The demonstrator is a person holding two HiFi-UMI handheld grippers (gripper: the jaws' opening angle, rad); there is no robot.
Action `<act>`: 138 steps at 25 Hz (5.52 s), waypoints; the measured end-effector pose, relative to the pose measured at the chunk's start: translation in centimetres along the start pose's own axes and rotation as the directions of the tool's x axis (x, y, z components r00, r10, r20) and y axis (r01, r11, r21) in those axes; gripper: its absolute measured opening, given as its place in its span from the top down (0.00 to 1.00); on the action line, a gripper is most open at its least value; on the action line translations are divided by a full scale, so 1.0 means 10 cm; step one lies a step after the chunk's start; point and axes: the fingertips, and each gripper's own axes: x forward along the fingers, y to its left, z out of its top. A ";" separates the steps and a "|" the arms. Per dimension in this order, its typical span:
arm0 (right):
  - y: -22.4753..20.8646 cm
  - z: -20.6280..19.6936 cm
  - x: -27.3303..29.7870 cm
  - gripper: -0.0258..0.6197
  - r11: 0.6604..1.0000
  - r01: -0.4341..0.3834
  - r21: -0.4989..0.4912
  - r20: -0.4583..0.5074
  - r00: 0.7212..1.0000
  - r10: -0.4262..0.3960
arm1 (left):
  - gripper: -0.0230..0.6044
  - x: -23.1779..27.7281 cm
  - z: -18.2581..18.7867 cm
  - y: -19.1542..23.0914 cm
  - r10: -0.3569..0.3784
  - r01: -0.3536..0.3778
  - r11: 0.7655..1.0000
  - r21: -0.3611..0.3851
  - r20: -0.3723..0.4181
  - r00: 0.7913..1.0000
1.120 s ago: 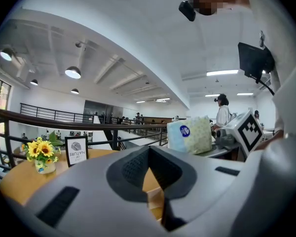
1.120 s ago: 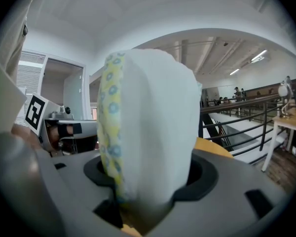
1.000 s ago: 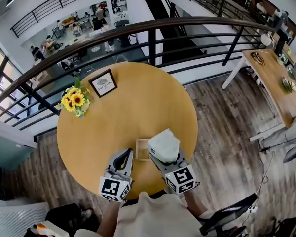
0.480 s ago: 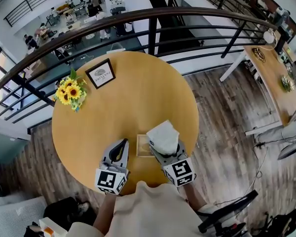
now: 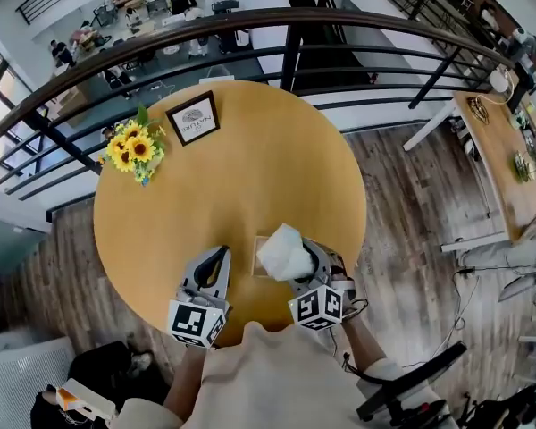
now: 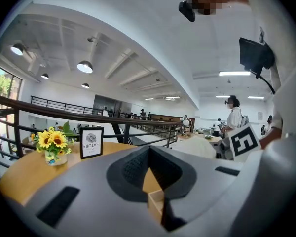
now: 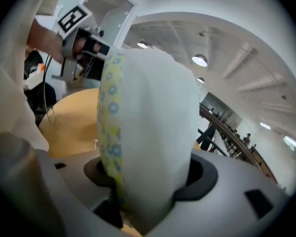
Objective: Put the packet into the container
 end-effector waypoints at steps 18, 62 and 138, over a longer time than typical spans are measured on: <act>0.44 -0.42 0.30 0.49 0.892 -0.452 -0.006 -0.225 0.870 0.439 | 0.96 -0.20 -0.05 0.11 0.044 -0.043 0.998 -0.053 0.030 0.999; 0.60 -0.87 0.63 0.45 0.665 -0.739 -0.111 -0.613 0.578 0.539 | 0.96 -0.46 0.02 0.40 0.123 -0.120 0.991 -0.062 0.043 0.991; 0.74 0.82 -1.15 0.95 0.908 0.062 0.414 0.375 0.897 -0.232 | 0.96 -0.95 -0.16 -0.82 -0.057 0.053 0.996 0.072 0.062 0.996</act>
